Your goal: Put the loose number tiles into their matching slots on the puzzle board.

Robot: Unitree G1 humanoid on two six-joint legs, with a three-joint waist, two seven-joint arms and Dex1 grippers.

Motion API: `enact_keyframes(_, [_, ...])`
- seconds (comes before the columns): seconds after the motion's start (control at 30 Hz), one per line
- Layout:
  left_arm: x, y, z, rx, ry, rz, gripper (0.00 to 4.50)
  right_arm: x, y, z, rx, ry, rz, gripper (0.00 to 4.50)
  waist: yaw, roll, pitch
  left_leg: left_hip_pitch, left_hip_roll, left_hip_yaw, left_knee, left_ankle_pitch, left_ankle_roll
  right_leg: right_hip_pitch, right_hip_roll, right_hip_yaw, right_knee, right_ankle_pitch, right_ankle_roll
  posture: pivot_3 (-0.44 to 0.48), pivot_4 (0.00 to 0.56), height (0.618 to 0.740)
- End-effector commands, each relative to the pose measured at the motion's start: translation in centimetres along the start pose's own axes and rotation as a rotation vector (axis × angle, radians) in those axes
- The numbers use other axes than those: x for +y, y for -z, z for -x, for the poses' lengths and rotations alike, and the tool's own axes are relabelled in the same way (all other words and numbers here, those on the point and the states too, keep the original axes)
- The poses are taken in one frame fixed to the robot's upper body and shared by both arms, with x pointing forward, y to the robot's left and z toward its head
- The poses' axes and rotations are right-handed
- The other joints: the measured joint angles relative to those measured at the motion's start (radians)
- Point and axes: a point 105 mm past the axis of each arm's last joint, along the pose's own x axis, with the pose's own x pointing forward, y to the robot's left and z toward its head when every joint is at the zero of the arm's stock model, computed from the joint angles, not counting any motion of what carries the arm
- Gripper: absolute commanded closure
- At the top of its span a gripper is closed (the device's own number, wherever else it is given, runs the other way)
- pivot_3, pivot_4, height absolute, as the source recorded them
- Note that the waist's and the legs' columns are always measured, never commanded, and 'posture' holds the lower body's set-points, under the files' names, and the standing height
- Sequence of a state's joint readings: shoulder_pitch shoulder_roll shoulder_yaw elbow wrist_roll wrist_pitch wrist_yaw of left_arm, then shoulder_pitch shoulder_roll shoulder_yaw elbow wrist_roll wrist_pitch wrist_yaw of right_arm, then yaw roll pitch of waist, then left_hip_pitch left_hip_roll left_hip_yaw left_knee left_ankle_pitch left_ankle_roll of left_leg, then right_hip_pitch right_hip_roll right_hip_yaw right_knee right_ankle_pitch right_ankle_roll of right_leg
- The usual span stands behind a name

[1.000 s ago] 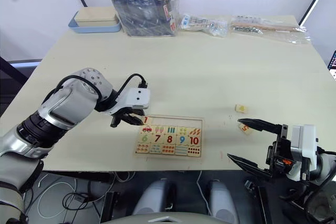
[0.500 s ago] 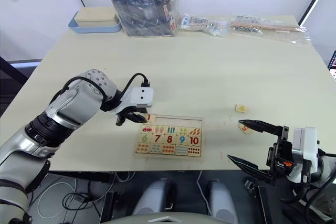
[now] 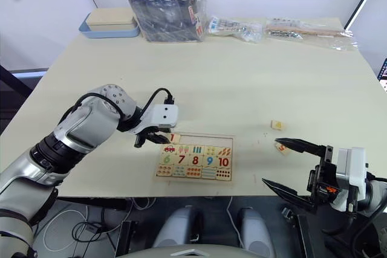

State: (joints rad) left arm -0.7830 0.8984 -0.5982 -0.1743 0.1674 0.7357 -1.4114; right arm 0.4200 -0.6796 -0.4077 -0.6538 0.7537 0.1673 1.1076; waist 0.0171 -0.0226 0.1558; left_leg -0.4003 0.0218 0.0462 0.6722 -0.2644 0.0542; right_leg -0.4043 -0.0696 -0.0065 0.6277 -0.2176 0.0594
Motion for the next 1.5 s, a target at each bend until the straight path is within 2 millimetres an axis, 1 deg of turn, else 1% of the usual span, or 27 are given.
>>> enact_keyframes(0.03, [-0.3,-0.5,0.3,0.002,-0.009,-0.030,3.58,0.2,-0.6,0.1,-0.018,-0.001,0.036,0.00,0.000,0.000,0.000,0.000,0.000,0.000,0.000,0.000,0.000,0.000,0.000,0.000,0.000,0.000,0.000,0.000,0.150,0.740])
enact_keyframes(0.27, [-0.3,-0.5,0.4,0.006,-0.010,-0.033,3.58,0.4,-0.9,-0.9,-0.026,-0.001,0.041,0.00,0.000,0.000,0.000,0.000,0.000,0.000,0.000,0.000,0.000,0.000,0.000,0.000,0.000,0.000,0.000,0.000,0.150,0.740])
enact_keyframes(0.4, [-0.3,-0.5,0.4,0.009,-0.009,-0.035,3.58,0.4,-0.9,-1.1,-0.026,0.000,0.042,0.00,0.000,0.000,0.000,0.000,0.000,0.000,0.000,0.000,0.000,0.000,0.000,0.000,0.000,0.000,0.000,0.000,0.150,0.740])
enact_keyframes(0.63, [-0.3,-0.5,0.5,0.014,-0.007,-0.038,3.58,0.6,-0.3,-1.2,-0.023,0.006,0.035,0.00,0.000,0.000,0.000,0.000,0.000,0.000,0.000,0.000,0.000,0.000,0.000,0.000,0.000,0.000,0.000,0.000,0.150,0.740])
enact_keyframes(1.17, [-0.2,-0.5,0.6,0.019,-0.010,-0.046,3.58,0.7,0.4,-1.7,-0.022,0.006,0.034,0.00,-0.001,0.000,0.000,0.000,0.000,0.000,0.000,0.000,0.000,0.000,0.000,0.000,0.000,0.000,0.000,0.000,0.150,0.740])
enact_keyframes(1.23, [0.0,-0.6,0.7,0.008,-0.023,-0.046,2.56,0.5,0.2,-1.3,-0.022,0.008,0.036,0.00,-0.001,0.000,0.000,0.000,0.000,0.000,0.000,0.000,0.000,0.000,0.000,0.000,0.000,0.000,0.000,0.000,0.150,0.740])
enact_keyframes(1.27, [0.1,-0.9,1.0,-0.011,-0.024,-0.034,2.15,0.4,0.1,-1.0,-0.021,0.009,0.038,0.00,0.000,0.000,0.000,0.000,0.000,0.000,0.000,0.000,0.000,0.000,0.000,0.000,0.000,0.000,0.000,0.000,0.150,0.740])
enact_keyframes(1.37, [0.0,-1.3,2.1,-0.051,-0.001,-0.010,2.15,0.3,-0.1,-0.6,-0.021,0.012,0.038,0.00,0.000,0.000,0.000,0.000,0.000,0.000,0.000,0.000,0.000,0.000,0.000,0.000,0.000,0.000,0.000,0.000,0.150,0.740])
enact_keyframes(1.5, [0.0,-1.3,3.7,-0.085,0.041,0.019,2.15,0.2,-0.2,-0.4,-0.022,0.010,0.036,0.00,-0.001,0.000,0.000,0.000,0.000,0.000,0.000,0.000,0.000,0.000,0.000,0.000,0.000,0.000,0.000,0.000,0.150,0.740])
